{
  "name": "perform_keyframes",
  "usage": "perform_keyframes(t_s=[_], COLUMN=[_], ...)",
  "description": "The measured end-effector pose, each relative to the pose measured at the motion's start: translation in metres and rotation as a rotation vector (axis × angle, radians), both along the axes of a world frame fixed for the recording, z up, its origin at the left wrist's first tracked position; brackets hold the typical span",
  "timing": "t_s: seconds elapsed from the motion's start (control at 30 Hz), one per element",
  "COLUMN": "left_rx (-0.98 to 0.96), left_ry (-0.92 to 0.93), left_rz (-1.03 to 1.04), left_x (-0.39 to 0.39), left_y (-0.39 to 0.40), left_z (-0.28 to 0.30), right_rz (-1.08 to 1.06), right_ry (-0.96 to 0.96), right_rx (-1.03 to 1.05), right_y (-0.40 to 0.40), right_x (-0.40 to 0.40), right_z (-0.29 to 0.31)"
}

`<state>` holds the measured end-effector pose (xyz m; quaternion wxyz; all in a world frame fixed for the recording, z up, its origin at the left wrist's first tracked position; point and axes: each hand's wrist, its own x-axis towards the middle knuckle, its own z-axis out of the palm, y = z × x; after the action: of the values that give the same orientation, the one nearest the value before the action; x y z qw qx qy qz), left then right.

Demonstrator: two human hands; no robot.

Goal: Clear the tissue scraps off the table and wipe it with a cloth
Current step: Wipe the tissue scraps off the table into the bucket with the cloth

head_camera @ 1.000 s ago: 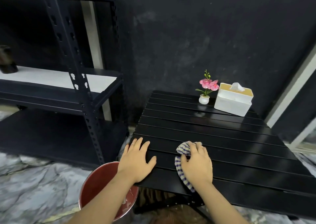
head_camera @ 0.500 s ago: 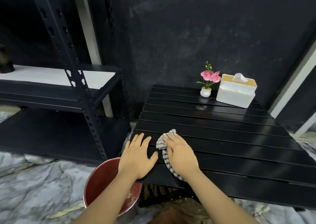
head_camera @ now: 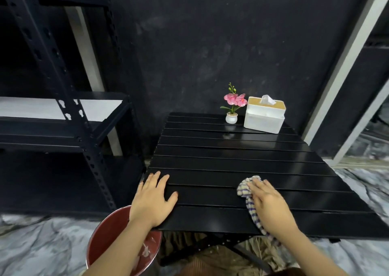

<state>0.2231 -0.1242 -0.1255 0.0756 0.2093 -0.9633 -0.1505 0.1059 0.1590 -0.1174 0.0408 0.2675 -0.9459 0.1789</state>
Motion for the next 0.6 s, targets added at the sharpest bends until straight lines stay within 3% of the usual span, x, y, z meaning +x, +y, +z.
perform_keyframes(t_s=[0.27, 0.6], left_rx=[0.006, 0.002], left_ry=[0.023, 0.004], left_rz=[0.004, 0.000], left_x=[-0.002, 0.000], left_y=[0.000, 0.003], left_z=[-0.003, 0.003], right_rz=[-0.173, 0.073], right_ry=[-0.018, -0.049], right_rx=[-0.051, -0.039], right_y=[-0.011, -0.069], right_x=[-0.025, -0.002], right_z=[0.006, 0.001])
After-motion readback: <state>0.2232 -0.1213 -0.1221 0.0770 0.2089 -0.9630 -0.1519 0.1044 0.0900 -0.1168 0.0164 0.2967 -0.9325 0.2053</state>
